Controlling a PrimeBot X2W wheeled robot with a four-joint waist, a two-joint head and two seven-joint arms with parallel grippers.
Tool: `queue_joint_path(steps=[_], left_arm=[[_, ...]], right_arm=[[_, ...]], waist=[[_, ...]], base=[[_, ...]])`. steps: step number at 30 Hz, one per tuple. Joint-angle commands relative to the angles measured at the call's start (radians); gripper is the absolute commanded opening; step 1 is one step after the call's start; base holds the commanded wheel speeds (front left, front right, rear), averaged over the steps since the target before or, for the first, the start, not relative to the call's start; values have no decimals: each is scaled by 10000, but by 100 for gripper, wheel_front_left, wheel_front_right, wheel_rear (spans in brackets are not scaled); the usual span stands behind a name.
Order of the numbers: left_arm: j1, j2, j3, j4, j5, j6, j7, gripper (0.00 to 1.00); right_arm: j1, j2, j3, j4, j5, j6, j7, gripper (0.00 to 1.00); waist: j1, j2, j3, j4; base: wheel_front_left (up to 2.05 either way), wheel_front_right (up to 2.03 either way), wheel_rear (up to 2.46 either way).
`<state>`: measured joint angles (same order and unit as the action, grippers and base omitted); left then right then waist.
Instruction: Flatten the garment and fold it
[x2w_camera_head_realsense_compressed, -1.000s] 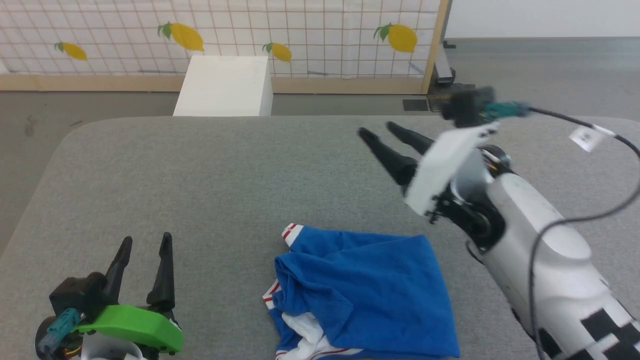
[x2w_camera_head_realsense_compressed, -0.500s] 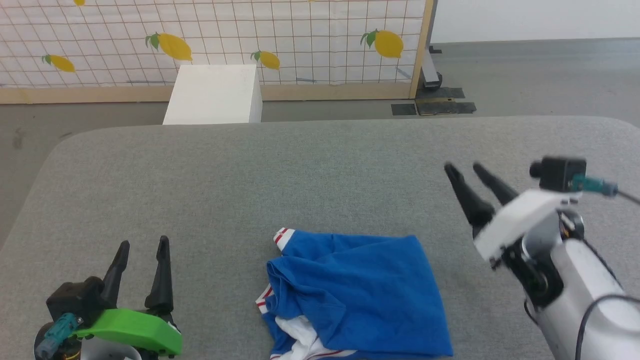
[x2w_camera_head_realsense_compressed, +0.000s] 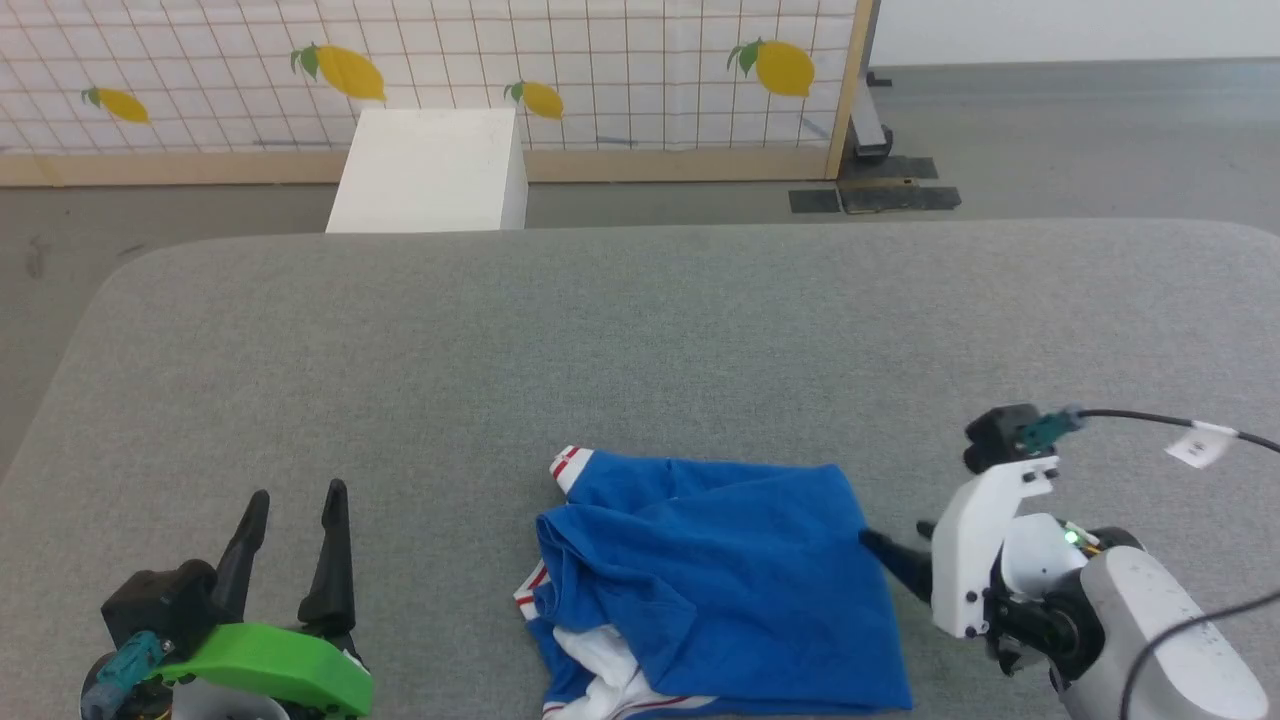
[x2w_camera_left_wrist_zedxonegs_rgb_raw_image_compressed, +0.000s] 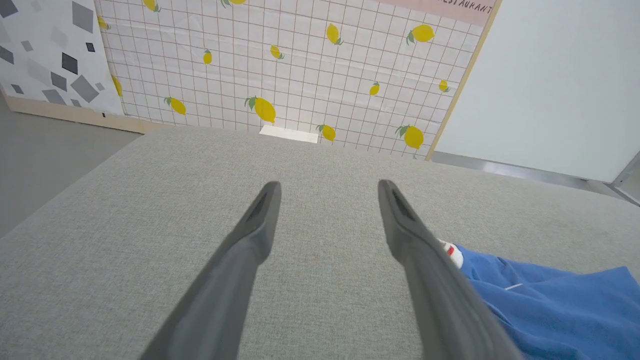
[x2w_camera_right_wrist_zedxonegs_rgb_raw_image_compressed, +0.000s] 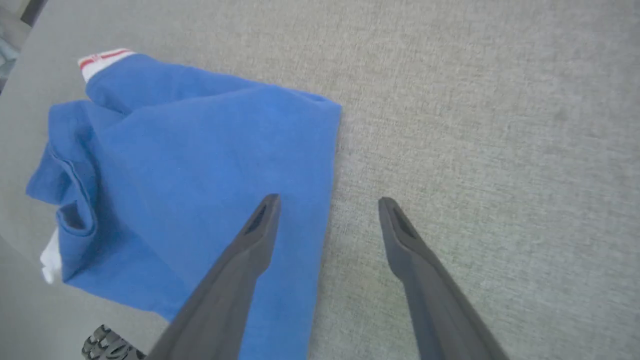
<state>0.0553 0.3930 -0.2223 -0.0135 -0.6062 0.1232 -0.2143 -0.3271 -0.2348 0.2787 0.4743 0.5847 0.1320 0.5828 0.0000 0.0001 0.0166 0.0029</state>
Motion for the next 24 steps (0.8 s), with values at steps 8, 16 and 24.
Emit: queue_joint_path(steps=[8,16,24], left_arm=[[-236,-48,-98,57,-77,-143,-68,100],[-519,-70,-137,122,-95,-234,-113,100],[-693,-117,-161,301,-136,-336,-183,100]], right_arm=[[-534,690,-109,-184,-1175,-13,2982,100],[-588,1176,-3,-222,-2012,-13,4016,100],[-440,1366,283,31,-2229,-13,4523,50]], waist=[[0,-1,420,249],[0,-1,772,472],[0,-1,935,596]], base=[[0,0,0],[0,0,0],[0,0,0]])
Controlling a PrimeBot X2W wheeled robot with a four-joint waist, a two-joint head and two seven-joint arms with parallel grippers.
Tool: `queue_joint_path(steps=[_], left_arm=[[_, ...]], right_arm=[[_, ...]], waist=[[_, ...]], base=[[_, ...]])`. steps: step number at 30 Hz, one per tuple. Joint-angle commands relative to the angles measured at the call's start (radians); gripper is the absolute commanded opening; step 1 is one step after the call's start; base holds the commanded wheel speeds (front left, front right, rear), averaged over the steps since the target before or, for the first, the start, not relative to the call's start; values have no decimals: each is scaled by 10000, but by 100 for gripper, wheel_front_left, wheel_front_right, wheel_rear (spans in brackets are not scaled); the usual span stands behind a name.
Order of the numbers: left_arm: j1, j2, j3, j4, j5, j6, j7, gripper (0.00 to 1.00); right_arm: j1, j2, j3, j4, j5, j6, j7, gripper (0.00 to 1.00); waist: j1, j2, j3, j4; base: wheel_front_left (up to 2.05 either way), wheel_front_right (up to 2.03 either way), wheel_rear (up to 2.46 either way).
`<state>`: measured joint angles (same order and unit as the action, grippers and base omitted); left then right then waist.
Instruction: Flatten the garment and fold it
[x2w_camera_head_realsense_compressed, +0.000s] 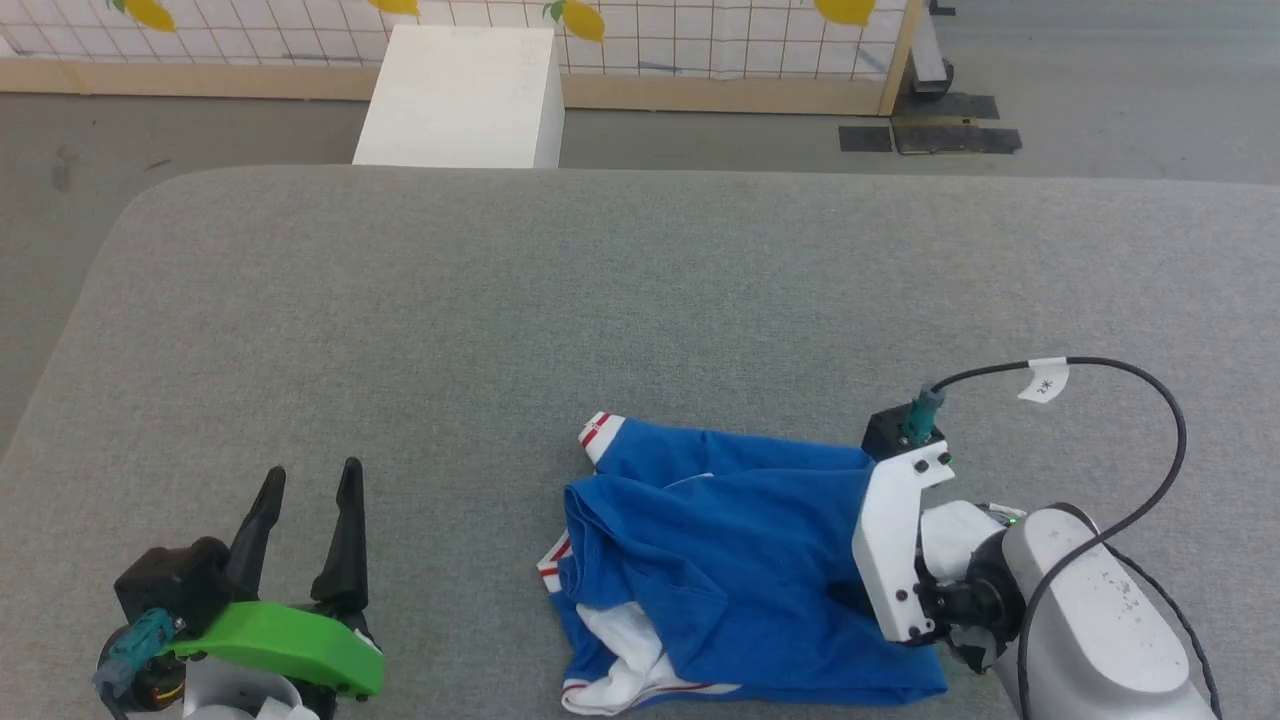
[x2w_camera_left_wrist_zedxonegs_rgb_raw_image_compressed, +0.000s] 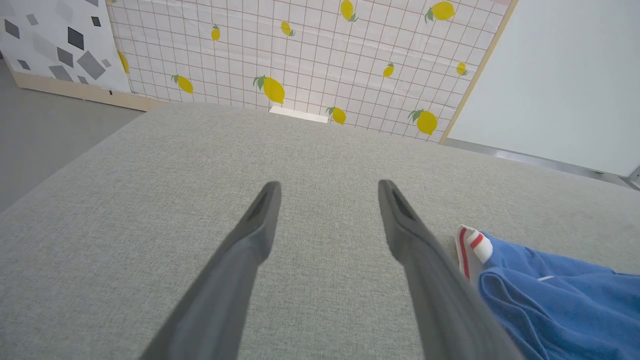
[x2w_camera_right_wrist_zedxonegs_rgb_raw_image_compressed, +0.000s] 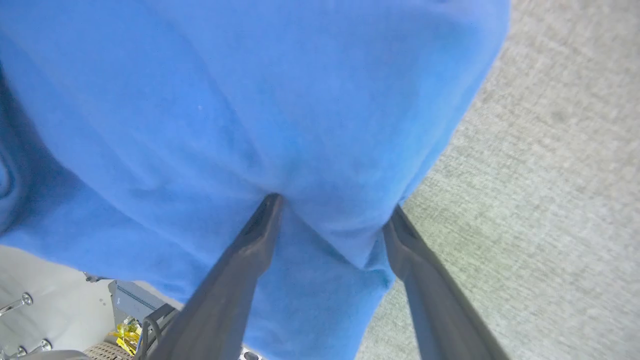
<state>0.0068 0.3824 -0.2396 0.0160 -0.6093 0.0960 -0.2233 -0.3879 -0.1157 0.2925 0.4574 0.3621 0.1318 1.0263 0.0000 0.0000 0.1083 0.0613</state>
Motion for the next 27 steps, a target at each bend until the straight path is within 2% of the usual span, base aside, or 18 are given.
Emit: queue_joint_path(steps=[1,2,18,22,27], left_arm=[[-220,-14,16,25,-114,-74,-102,100],[-231,-15,19,43,-119,-80,-109,100],[-156,-45,18,186,-150,-70,-194,100],[-95,-80,8,134,-176,-60,-211,100],[-19,-149,2,37,-209,-42,-236,100]], right_arm=[[167,190,125,210,17,-11,99,17],[163,200,116,216,26,-11,100,0],[-269,-62,365,-130,342,-11,-47,0],[-512,-261,575,-274,419,-11,-28,0],[-981,-665,883,-438,508,-11,84,0]], waist=[[0,0,29,14],[0,0,32,14],[0,0,-313,-180],[0,0,-344,-381],[0,0,-294,-980]], base=[[0,0,0],[0,0,0],[0,0,0],[0,0,0],[0,0,0]])
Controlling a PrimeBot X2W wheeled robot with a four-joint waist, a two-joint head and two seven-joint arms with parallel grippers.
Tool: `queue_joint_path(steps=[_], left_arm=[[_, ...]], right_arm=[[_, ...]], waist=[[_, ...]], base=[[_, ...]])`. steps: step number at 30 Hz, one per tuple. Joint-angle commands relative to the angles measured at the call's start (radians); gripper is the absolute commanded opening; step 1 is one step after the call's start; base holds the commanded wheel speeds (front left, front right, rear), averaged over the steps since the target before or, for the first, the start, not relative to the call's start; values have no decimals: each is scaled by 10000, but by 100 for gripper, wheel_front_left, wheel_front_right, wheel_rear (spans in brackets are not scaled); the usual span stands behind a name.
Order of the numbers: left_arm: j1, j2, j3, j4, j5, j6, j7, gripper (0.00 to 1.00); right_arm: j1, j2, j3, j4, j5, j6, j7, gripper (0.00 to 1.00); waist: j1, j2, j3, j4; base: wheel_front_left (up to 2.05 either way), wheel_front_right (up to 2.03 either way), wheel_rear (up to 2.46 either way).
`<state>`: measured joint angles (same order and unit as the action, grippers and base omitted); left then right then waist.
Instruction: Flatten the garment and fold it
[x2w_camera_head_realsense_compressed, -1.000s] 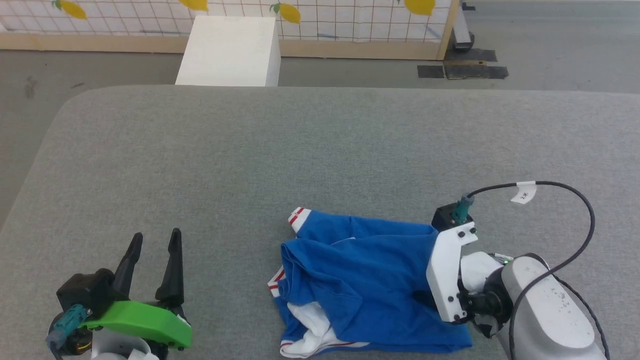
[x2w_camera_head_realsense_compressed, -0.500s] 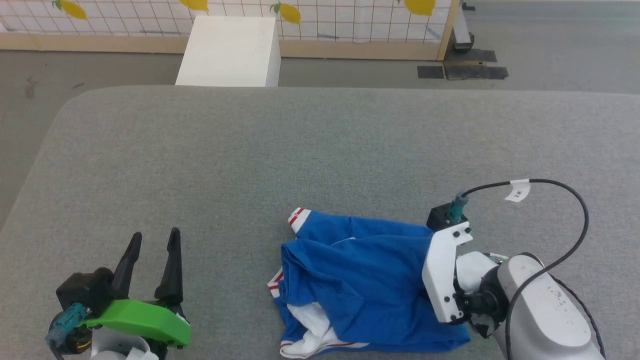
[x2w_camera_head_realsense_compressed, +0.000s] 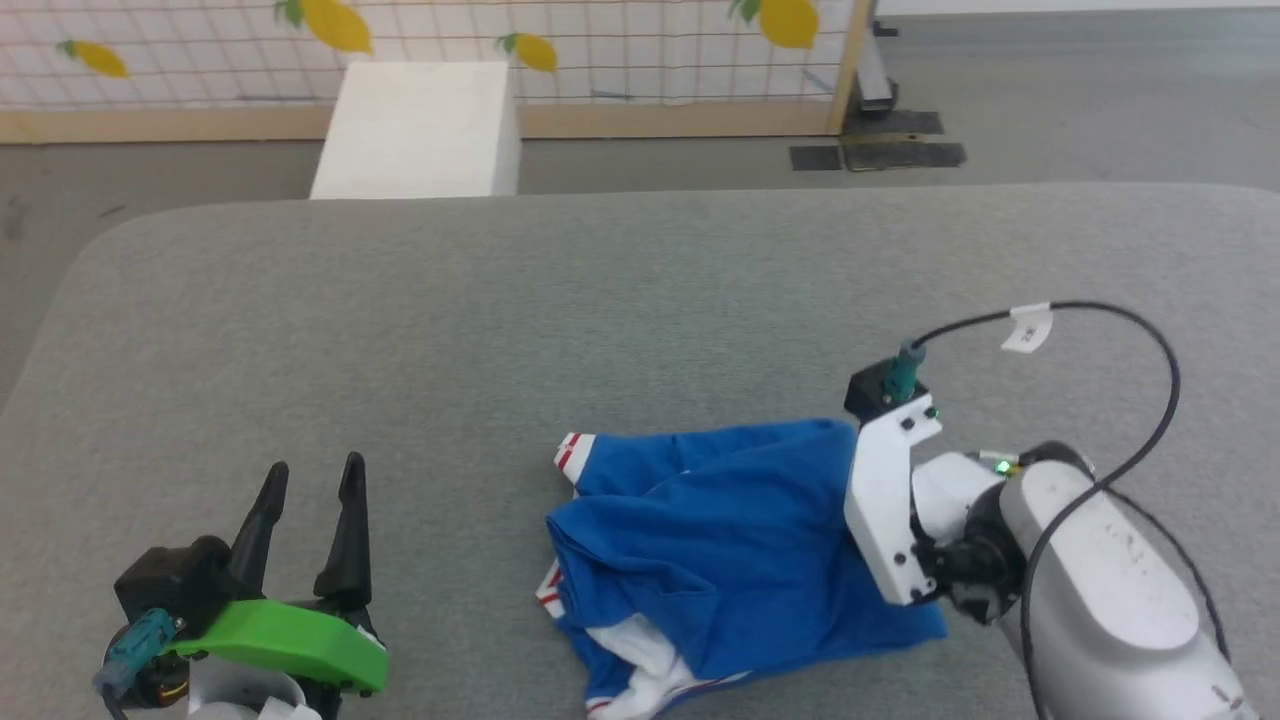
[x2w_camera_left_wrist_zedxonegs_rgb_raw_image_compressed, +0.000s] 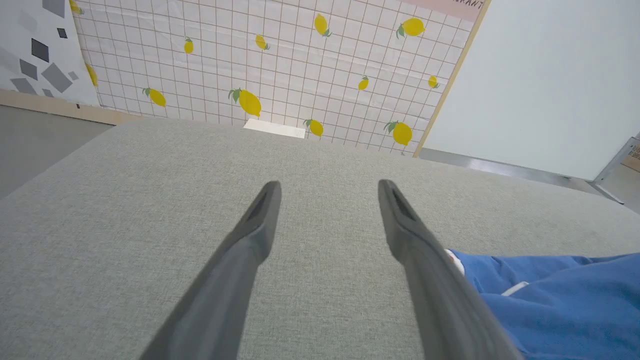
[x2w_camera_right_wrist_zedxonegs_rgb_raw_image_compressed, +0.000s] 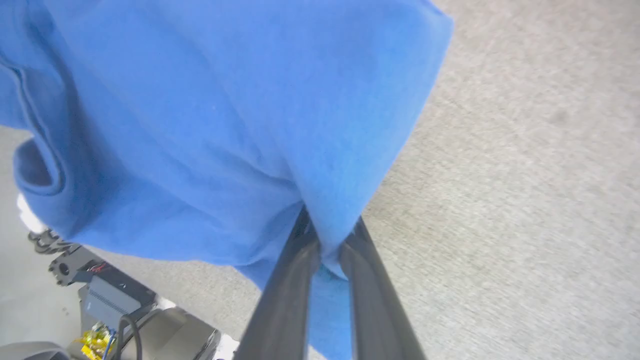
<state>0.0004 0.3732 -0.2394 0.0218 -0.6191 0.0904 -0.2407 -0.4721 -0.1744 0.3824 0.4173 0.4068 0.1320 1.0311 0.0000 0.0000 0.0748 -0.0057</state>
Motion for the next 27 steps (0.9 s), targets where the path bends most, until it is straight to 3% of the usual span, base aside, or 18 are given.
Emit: queue_joint_path(steps=[1,8,14,27], left_arm=[[53,-72,-10,-58,-112,14,-67,100],[6,-117,-26,-270,-113,-5,-92,100],[-259,42,13,-560,-68,-37,-37,100],[-951,839,150,-1805,267,40,581,100]], right_arm=[[-236,-162,3,-63,93,-13,58,0],[-937,-891,99,-201,149,-13,84,0],[-1549,-1504,-421,-90,-119,-13,-18,0],[-2397,-2087,-3506,-48,-1679,-13,-402,0]], waist=[[0,0,71,-471],[0,0,485,-1581],[0,0,1166,-2344],[0,0,3431,-3023]], base=[[0,0,0],[0,0,0],[0,0,0],[0,0,0]])
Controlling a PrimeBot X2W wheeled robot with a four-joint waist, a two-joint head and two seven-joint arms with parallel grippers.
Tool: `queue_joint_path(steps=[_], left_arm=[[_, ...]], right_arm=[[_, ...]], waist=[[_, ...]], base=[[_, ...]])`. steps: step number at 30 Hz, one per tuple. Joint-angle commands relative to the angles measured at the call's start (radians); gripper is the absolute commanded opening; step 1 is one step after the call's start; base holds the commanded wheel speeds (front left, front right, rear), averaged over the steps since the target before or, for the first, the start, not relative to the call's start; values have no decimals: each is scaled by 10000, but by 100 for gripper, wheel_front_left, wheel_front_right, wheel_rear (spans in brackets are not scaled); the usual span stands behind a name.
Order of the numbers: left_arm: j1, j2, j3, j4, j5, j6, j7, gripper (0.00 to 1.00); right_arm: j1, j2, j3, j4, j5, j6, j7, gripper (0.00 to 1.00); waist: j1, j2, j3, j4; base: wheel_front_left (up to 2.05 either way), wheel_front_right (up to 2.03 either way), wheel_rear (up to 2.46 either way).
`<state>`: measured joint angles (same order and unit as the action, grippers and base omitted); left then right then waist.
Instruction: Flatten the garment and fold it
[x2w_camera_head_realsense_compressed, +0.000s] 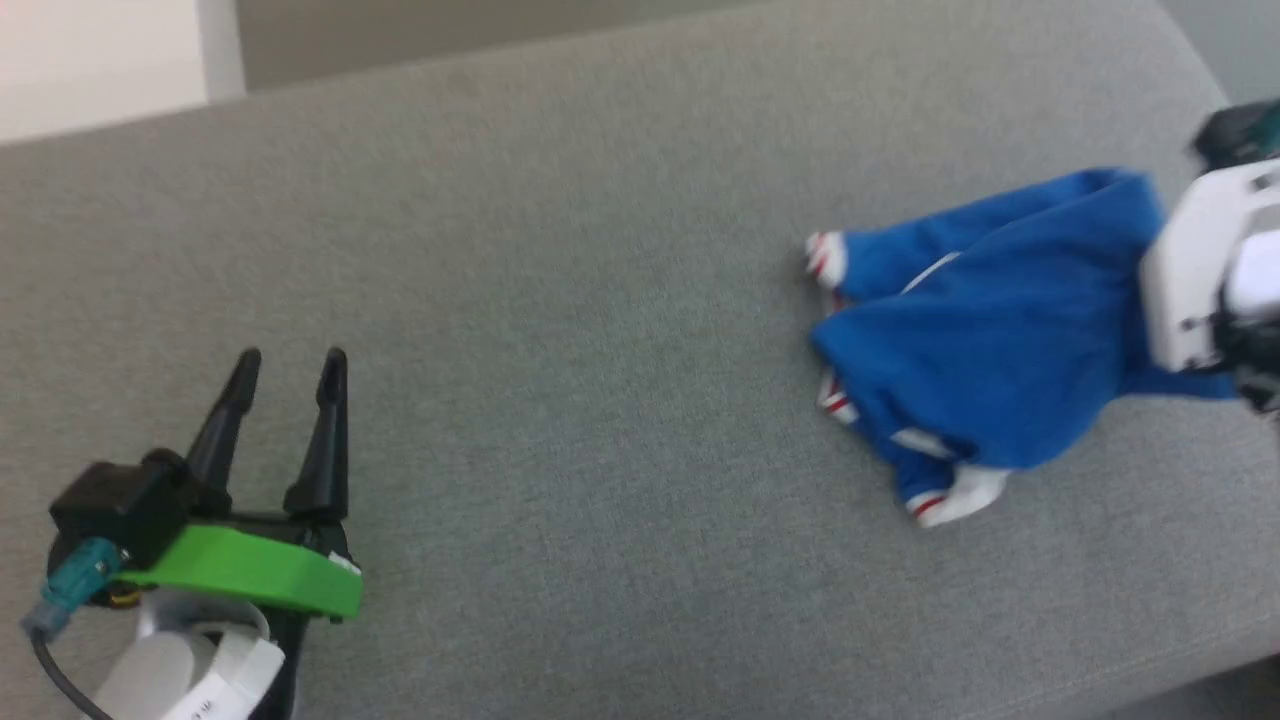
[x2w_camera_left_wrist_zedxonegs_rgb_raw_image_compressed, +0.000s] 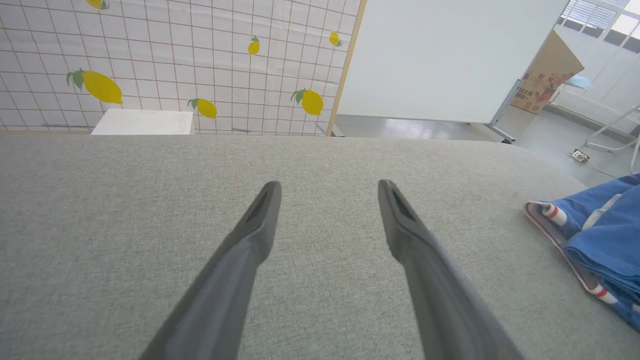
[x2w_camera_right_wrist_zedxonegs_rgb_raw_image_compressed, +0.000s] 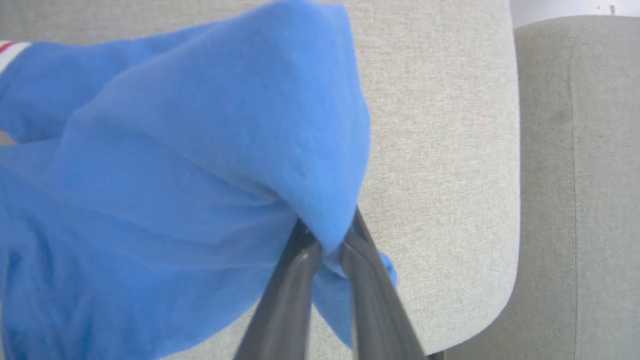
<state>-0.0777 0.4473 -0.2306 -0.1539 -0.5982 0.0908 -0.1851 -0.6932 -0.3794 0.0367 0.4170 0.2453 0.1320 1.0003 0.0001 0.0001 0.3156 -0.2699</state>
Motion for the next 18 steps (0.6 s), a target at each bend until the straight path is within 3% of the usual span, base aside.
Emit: queue_joint_path(steps=[1,10,18], left_arm=[[-216,166,76,-146,86,45,83,100],[-371,899,510,-1155,231,239,575,100],[-287,1310,837,-1702,267,407,816,100]], right_arm=[[-212,-39,-339,-70,-199,-13,-140,0],[-264,177,-3065,-751,-1620,-13,-424,0],[-369,632,-4478,-1247,-2561,-13,-670,0]], waist=[[-1,-1,1178,-366],[-1,-1,2629,-240],[-1,-1,3255,-170]], base=[[0,0,0],[0,0,0],[0,0,0]])
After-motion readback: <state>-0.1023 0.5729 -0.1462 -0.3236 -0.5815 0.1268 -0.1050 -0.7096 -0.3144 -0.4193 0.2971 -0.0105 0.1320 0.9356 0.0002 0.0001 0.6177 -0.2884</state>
